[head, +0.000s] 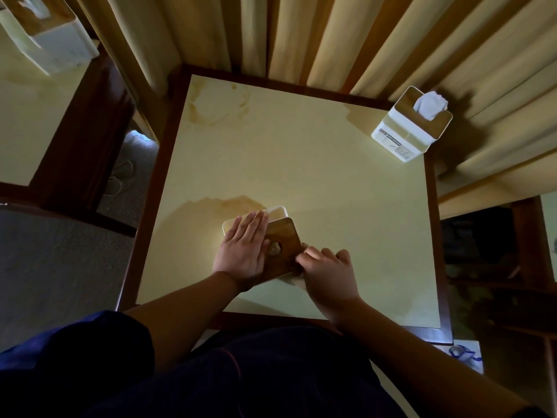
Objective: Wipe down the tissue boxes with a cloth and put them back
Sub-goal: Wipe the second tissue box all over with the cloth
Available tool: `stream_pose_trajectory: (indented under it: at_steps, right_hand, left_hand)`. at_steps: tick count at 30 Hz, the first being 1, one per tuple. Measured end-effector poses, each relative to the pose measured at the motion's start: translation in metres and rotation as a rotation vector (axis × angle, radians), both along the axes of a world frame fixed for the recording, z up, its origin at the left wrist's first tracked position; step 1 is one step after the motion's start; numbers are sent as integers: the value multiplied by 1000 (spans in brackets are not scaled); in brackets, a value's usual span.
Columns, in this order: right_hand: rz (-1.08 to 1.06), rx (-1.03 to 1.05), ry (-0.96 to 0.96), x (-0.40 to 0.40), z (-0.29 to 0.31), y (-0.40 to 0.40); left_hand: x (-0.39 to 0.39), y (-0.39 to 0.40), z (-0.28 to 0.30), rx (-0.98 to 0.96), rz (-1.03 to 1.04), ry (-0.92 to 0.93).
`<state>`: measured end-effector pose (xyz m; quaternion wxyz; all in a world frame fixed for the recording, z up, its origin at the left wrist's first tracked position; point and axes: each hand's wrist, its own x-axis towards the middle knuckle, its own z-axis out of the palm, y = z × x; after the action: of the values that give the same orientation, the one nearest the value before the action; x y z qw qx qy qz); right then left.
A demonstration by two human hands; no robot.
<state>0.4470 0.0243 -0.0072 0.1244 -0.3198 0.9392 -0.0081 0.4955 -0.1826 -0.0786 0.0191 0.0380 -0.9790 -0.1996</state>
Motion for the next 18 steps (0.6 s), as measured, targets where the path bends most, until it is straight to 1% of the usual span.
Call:
stream_pose_trajectory:
  at_steps: [4,6,11,14,18]
  right_hand:
    - [-37,68,-120,-13,13,-11]
    - [-55,86,-127,-22,15,-24]
    - [-85,43,-56,-46,9,-57]
    - [-112,-32,51,-55,-1,-66]
    - [-176,-146,136,-43,-15,-62]
  left_hand:
    - [1,0,-1,3,15,-23]
    - [0,1,1,-1,13,-22]
    - [2,1,1,49,15,30]
    - [2,0,1,35,10,39]
    - [0,1,5,12,11,6]
